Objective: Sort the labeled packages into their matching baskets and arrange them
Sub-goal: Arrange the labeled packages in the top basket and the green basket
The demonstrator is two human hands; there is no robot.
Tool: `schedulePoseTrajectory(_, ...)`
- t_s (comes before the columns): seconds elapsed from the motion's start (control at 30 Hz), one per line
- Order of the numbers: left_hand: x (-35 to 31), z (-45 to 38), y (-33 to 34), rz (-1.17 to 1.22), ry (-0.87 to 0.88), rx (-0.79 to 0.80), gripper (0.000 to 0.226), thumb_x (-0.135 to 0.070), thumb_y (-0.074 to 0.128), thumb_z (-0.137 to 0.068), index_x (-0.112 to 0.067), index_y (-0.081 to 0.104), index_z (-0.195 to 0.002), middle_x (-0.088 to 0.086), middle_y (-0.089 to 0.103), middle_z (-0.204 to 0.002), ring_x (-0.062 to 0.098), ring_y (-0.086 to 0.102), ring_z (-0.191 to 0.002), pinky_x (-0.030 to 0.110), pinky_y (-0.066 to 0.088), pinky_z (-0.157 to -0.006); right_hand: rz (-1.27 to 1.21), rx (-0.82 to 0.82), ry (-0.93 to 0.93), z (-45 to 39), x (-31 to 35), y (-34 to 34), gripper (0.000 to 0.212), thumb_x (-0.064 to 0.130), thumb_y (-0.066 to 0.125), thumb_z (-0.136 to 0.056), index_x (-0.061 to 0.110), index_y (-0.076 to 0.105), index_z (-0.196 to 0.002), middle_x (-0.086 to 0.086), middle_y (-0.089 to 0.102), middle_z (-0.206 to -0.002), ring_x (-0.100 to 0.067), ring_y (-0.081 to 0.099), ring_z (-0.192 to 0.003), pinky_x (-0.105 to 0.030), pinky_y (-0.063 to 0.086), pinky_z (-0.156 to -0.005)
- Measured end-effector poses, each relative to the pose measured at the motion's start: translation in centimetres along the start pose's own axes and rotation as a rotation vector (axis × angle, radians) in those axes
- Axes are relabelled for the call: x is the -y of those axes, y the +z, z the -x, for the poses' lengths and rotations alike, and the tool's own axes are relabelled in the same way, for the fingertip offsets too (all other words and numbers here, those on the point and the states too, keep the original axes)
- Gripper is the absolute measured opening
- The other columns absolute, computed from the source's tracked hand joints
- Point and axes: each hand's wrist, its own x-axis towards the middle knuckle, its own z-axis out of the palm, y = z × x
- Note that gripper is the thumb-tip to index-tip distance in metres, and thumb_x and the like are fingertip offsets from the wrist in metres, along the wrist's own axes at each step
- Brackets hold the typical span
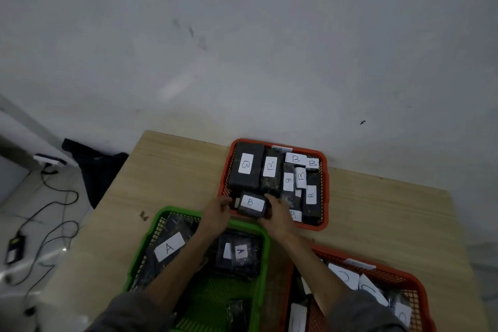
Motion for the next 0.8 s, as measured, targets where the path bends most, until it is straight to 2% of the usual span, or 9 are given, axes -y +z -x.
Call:
schedulePoseTrajectory(0.1, 0.8, -0.3, -0.7, -0.048, 0.007, -0.017, 0.035, 0.000, 0.045, -0.096, -0.003, 0.057, -0.129, 0.014, 0.058, -0.131, 0.027, 0.056, -0.117, 0.026, 0.043, -0.095, 0.038, 0.044, 0.004, -2.0, 1.0, 0.6, 0.078, 0.009, 0.073, -0.088, 0.018, 0.033, -0.154, -0.012, 0.040, -0.139, -0.028, 0.048, -0.130, -0.035, 0.037, -0.113)
schedulePoseTrajectory(0.17, 1.4, -0.6, -1.0, -0.073, 0.020, -0.032, 0.032, -0.005, 0.047, -0.097, -0.005, 0.058, -0.127, 0.014, 0.060, -0.127, 0.025, 0.060, -0.107, 0.027, 0.047, -0.087, 0.041, 0.045, 0.016, -3.0, 1.7, 1.0, 0.075, 0.009, 0.073, -0.086, 0.017, 0.037, -0.151, -0.012, 0.043, -0.135, -0.030, 0.051, -0.126, -0.037, 0.041, -0.112)
schedulePoseTrajectory(0.27, 2.2, -1.1, -1.1, -0.105, 0.013, -0.032, 0.031, -0.012, 0.049, -0.097, -0.009, 0.059, -0.127, 0.013, 0.060, -0.122, 0.016, 0.058, -0.091, 0.023, 0.045, -0.076, 0.057, 0.048, 0.031, -3.8, 2.1, 1.5, 0.072, 0.006, 0.072, -0.085, 0.019, 0.040, -0.148, -0.010, 0.044, -0.132, -0.030, 0.052, -0.123, -0.040, 0.044, -0.109)
schedulePoseTrajectory(0.4, 2.6, -1.9, -0.9, -0.132, 0.035, -0.036, 0.032, -0.016, 0.051, -0.097, -0.011, 0.059, -0.128, 0.013, 0.058, -0.121, 0.023, 0.061, -0.100, 0.025, 0.047, -0.083, 0.051, 0.024, 0.032, -4.4, 2.0, 2.5, 0.069, 0.023, 0.072, -0.089, 0.015, 0.038, -0.148, -0.010, 0.048, -0.136, -0.029, 0.052, -0.126, -0.042, 0.046, -0.107)
schedulePoseTrajectory(0.53, 2.6, -2.6, -0.7, -0.166, 0.043, -0.036, 0.035, -0.017, 0.052, -0.097, -0.010, 0.058, -0.131, 0.015, 0.057, -0.124, 0.028, 0.061, -0.108, 0.032, 0.049, -0.092, -0.016, -0.030, 0.142, -5.0, 2.1, 3.4, 0.060, 0.043, 0.069, -0.091, 0.009, 0.047, -0.136, -0.010, 0.065, -0.117, -0.026, 0.062, -0.108, -0.038, 0.053, -0.091)
schedulePoseTrajectory(0.8, 3.3, -2.7, -0.8, -0.155, 0.060, -0.023, 0.034, -0.016, 0.054, -0.097, -0.010, 0.060, -0.130, 0.015, 0.057, -0.121, 0.027, 0.061, -0.105, 0.030, 0.049, -0.090, -0.101, -0.187, 0.335, -6.4, 3.3, 5.0, 0.044, 0.041, 0.074, -0.086, 0.011, 0.057, -0.113, -0.011, 0.067, -0.115, -0.031, 0.065, -0.105, -0.039, 0.054, -0.086)
